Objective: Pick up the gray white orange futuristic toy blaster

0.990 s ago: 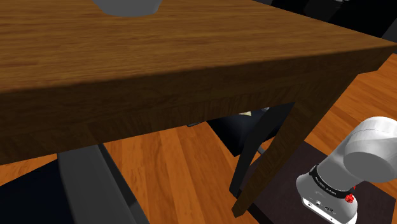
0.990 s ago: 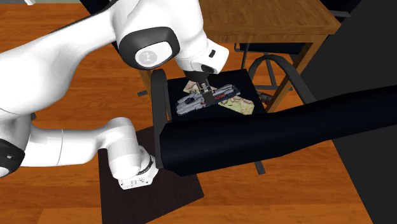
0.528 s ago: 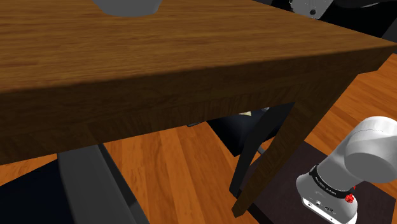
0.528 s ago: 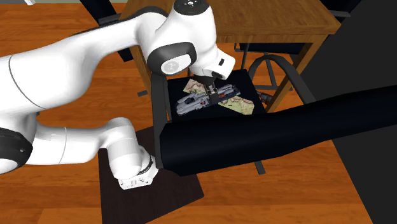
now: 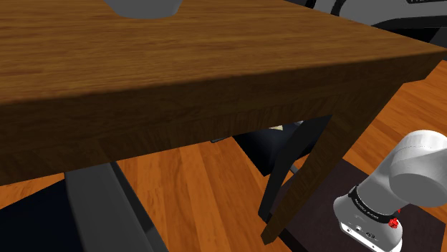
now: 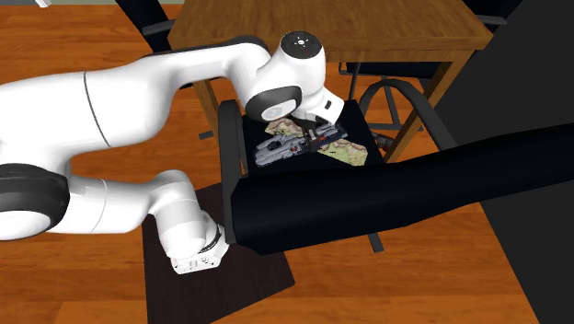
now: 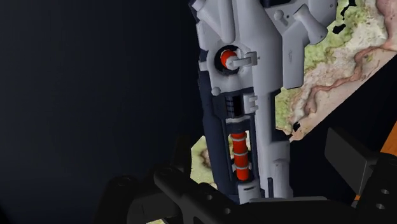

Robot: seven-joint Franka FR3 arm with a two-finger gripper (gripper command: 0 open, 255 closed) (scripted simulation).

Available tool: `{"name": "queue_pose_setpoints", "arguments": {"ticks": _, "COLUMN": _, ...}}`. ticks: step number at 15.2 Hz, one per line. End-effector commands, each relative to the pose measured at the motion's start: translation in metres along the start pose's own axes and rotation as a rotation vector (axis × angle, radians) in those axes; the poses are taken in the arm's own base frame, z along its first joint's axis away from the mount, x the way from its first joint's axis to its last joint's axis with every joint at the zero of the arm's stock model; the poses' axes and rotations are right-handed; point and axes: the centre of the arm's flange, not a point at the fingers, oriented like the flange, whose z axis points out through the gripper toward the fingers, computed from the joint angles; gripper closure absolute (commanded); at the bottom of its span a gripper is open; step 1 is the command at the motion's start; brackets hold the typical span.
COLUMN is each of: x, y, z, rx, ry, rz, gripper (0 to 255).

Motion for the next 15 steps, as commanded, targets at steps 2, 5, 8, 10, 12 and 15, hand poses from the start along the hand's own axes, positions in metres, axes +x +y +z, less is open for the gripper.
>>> {"name": "queue_pose_setpoints", "arguments": {"ticks": 2, "x": 0.000, "y": 0.001, "z": 0.017, "rx": 0.003, "ry": -0.001, "rz": 0.001, "gripper": 0}}
{"name": "queue_pose_setpoints", "arguments": {"ticks": 5, "x": -0.003, "y": 0.004, "z": 0.032, "rx": 0.003, "ry": -0.001, "rz": 0.001, "gripper": 0}}
{"name": "queue_pose_setpoints", "arguments": {"ticks": 8, "x": -0.003, "y": 0.005, "z": 0.035, "rx": 0.003, "ry": -0.001, "rz": 0.001, "gripper": 255}}
{"name": "queue_pose_setpoints", "arguments": {"ticks": 10, "x": -0.003, "y": 0.005, "z": 0.035, "rx": 0.003, "ry": -0.001, "rz": 0.001, "gripper": 255}}
{"name": "queue_pose_setpoints", "arguments": {"ticks": 12, "x": -0.004, "y": 0.006, "z": 0.035, "rx": 0.003, "ry": -0.001, "rz": 0.001, "gripper": 255}}
{"name": "queue_pose_setpoints", "arguments": {"ticks": 15, "x": -0.004, "y": 0.006, "z": 0.035, "rx": 0.003, "ry": -0.001, "rz": 0.001, "gripper": 255}}
